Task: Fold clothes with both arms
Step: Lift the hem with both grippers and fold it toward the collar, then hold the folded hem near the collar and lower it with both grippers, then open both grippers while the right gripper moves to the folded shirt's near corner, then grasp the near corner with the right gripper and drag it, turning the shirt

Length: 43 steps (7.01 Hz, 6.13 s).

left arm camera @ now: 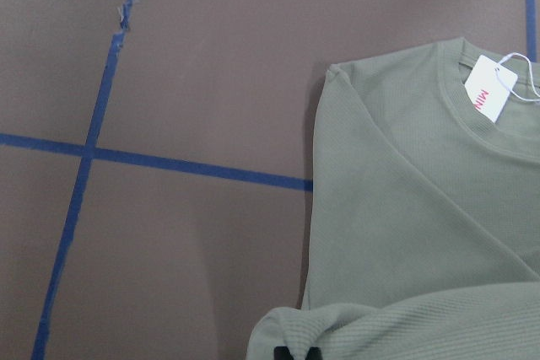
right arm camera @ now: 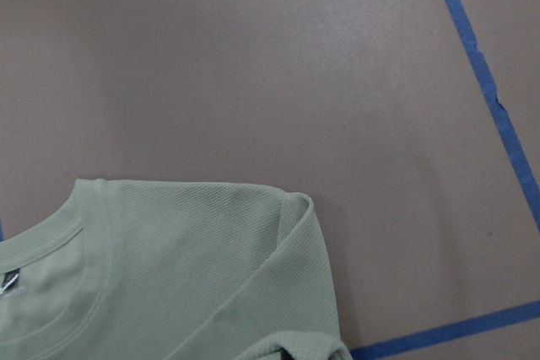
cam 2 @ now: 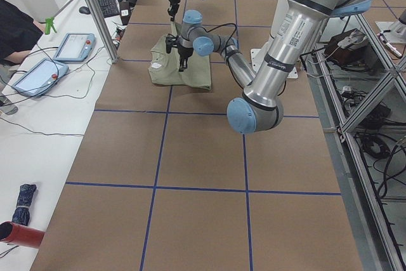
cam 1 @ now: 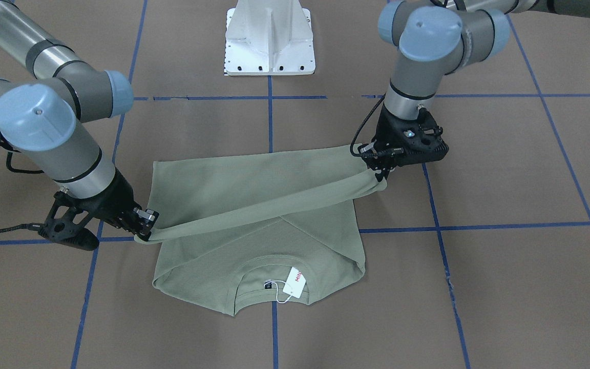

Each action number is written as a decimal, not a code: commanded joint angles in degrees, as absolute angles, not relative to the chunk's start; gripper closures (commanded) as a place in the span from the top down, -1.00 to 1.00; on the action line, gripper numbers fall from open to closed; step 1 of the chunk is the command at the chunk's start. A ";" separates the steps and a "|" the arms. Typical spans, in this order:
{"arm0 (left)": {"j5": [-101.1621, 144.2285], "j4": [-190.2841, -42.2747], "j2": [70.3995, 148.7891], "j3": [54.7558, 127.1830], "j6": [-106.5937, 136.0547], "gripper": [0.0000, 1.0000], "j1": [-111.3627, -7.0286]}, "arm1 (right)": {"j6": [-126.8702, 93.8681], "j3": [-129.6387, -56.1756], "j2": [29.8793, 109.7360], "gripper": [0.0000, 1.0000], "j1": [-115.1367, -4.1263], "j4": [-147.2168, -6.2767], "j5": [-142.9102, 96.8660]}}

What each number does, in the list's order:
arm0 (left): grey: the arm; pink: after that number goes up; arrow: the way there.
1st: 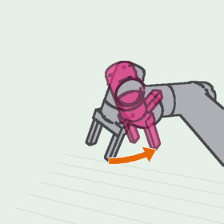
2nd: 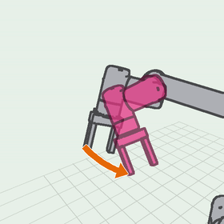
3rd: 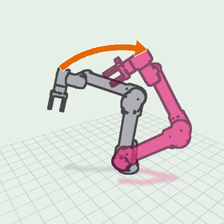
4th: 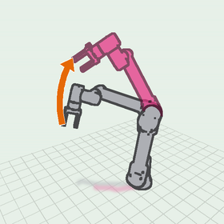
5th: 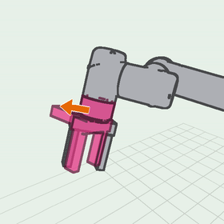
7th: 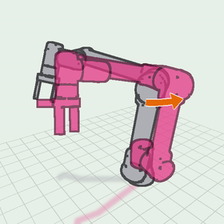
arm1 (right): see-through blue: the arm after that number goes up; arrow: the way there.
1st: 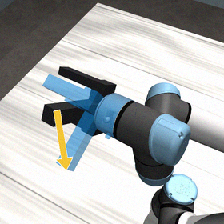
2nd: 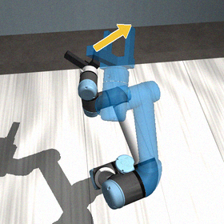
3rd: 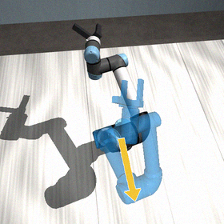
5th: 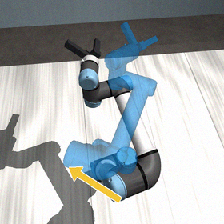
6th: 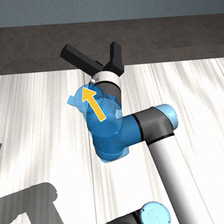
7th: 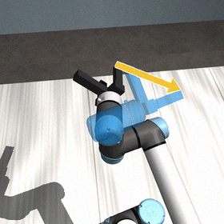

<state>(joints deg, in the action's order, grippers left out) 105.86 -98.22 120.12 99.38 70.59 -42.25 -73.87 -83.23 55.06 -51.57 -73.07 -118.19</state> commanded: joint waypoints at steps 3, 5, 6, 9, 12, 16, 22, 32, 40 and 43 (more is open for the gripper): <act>105.82 -114.75 125.76 80.55 71.46 -1.00 -45.25 | -73.83 -76.64 54.23 -1.00 -50.45 -67.50 -117.95; 105.73 -117.24 127.26 76.31 71.46 -1.00 -45.53 | -73.83 -76.38 54.23 -1.00 -50.19 -67.41 -117.86; 105.73 -117.25 127.53 75.77 71.46 -1.00 -45.53 | -73.83 -76.29 54.23 -1.00 -50.19 -67.41 -117.77; 105.73 -117.16 127.97 75.67 71.37 -1.00 -45.53 | -73.83 -75.41 53.88 -1.00 -50.36 -67.32 -116.90; 105.65 -117.07 128.14 75.67 71.28 -1.00 -45.53 | -73.83 -74.71 53.53 -1.00 -50.36 -67.32 -116.46; 105.73 -116.98 128.23 75.41 71.80 0.75 -45.53 | -73.83 -74.44 53.70 1.00 -50.10 -66.11 -116.19; 105.82 -108.31 127.09 86.45 71.90 1.00 -45.97 | -75.58 -94.24 70.43 1.00 -41.86 -64.42 -116.54; 106.08 -107.49 124.37 90.18 71.98 1.00 -45.97 | -77.26 -98.35 74.62 -1.00 -35.24 -65.21 -113.11; 103.54 -106.96 121.38 95.79 74.53 1.00 -45.18 | -85.14 -123.29 98.85 -1.00 -15.77 -65.22 -126.08; 103.71 -106.96 120.76 97.90 74.53 1.00 -43.00 | -88.32 -125.50 100.20 1.00 -10.90 -64.60 -127.27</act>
